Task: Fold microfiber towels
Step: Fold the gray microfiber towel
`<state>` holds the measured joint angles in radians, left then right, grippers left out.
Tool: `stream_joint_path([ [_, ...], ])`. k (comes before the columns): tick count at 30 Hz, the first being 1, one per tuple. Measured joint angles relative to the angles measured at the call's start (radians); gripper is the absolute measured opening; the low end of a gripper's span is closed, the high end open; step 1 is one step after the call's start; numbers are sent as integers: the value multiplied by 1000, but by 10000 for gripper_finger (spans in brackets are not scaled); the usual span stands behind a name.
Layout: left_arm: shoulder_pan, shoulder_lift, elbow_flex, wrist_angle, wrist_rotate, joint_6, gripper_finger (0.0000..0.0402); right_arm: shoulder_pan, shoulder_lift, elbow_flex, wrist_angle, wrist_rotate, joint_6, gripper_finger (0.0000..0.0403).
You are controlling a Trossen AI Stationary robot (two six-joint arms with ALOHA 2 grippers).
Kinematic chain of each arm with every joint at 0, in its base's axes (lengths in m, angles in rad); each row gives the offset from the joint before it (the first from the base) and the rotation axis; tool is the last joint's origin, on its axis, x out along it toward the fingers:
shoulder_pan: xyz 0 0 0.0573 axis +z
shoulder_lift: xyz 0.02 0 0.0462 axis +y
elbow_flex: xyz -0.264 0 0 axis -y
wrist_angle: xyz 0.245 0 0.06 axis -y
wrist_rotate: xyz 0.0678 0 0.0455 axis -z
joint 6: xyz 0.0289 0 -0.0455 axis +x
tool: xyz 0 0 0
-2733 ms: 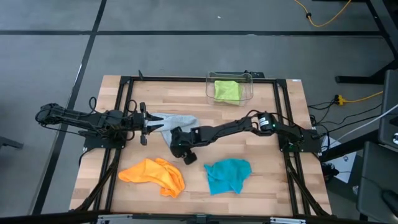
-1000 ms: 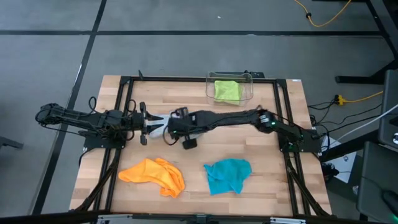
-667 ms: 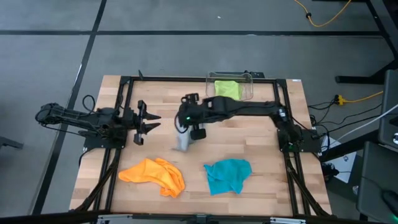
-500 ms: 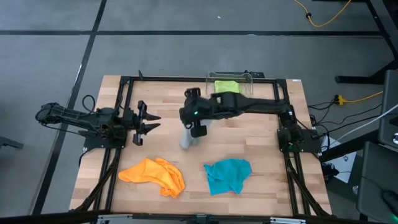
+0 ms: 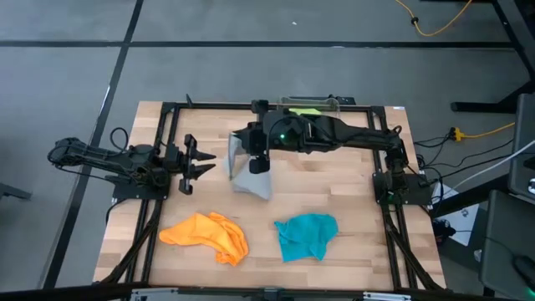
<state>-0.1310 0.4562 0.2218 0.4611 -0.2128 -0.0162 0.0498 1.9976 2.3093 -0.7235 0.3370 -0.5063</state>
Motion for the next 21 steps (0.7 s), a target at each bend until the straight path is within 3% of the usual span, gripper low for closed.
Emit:
stream_joint_path([
  [6, 7, 114, 0, 0, -57, 41, 115, 0, 0, 0, 63, -23, -12, 5],
  [12, 37, 267, 0, 100, -59, 86, 115, 0, 0, 0, 71, -23, -48, 6],
  [21, 85, 374, 0, 96, -102, 73, 115, 0, -2, 47, 88, -5, -69, 6],
])
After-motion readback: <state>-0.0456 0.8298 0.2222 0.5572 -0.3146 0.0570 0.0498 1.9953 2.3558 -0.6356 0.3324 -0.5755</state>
